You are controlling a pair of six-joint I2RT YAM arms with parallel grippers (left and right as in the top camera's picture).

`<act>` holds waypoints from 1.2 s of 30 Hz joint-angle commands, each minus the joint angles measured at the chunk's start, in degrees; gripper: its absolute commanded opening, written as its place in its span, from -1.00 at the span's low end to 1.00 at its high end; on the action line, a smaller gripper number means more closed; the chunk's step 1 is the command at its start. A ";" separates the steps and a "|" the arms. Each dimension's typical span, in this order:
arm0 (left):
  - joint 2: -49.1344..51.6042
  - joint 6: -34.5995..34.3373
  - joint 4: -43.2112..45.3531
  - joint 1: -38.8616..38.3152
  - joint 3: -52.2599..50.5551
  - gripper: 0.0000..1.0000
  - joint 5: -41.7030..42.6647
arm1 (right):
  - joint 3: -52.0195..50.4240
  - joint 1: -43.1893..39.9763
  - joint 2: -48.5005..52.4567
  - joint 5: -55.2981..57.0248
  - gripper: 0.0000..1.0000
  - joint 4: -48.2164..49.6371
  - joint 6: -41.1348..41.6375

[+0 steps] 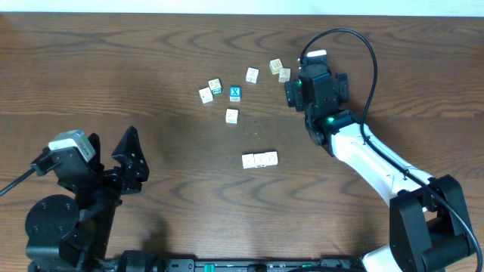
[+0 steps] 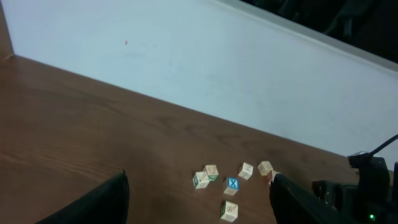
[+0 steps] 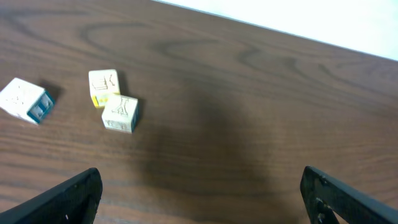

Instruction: Lift 3 blocks

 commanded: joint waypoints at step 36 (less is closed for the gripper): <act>-25.92 17.35 50.07 1.25 -51.01 0.47 -2.23 | 0.63 -0.09 0.13 1.11 0.99 -4.28 -0.68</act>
